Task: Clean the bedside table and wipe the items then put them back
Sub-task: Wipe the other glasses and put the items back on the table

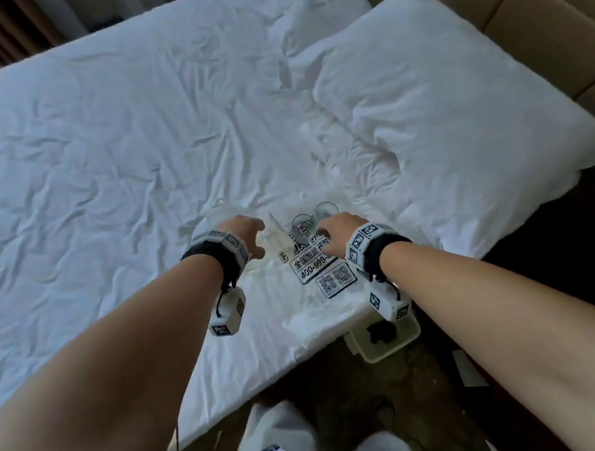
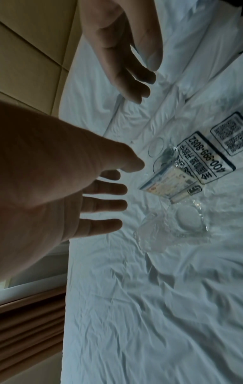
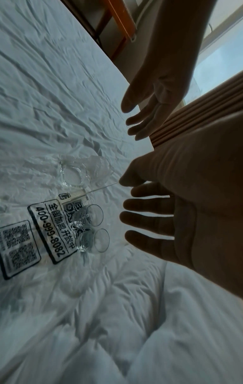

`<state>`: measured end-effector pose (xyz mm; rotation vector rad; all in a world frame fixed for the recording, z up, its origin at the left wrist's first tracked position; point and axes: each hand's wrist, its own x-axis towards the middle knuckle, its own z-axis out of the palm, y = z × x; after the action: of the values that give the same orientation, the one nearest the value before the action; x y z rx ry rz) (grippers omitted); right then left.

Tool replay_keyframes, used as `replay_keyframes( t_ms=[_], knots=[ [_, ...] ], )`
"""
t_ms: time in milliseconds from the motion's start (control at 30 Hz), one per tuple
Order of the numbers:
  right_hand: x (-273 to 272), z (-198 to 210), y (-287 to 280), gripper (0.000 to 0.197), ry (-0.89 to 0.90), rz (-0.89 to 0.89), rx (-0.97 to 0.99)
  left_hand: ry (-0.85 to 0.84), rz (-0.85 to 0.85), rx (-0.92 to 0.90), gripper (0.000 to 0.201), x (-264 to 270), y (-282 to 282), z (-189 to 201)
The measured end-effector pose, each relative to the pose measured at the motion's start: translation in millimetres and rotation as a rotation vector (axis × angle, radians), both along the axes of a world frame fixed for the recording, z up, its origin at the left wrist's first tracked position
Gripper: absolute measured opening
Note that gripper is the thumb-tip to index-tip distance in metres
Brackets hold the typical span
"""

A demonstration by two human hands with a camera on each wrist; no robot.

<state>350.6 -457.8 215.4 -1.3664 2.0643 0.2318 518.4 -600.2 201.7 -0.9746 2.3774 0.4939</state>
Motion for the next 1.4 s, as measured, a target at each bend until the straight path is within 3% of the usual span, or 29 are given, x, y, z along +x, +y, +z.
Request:
replay_keyframes(
  t_ms=[267, 700, 900, 1100, 1400],
  knots=[
    [20.5, -41.4, -56.1, 0.039, -0.045, -0.051, 0.095, 0.025, -0.027, 0.049, 0.063, 14.2, -66.4, -50.7],
    [13.2, -121.4, -98.2, 0.036, -0.034, -0.102, 0.243, 0.054, -0.248, 0.135, 0.057, -45.8, -95.4, -130.4],
    [18.6, -142.5, -111.0, 0.027, -0.019, -0.062, 0.265, 0.042, -0.278, 0.154, 0.029, -65.5, -102.1, -152.2],
    [11.9, -132.2, -107.4, 0.024, 0.036, -0.008, 0.235, -0.006, -0.368, 0.124, 0.020, -82.0, -104.5, -140.6],
    [-23.9, -71.7, -62.8, 0.017, 0.012, -0.211, 0.068, -0.053, -0.471, 0.084, 0.018, -108.3, -82.8, -71.6]
  ],
)
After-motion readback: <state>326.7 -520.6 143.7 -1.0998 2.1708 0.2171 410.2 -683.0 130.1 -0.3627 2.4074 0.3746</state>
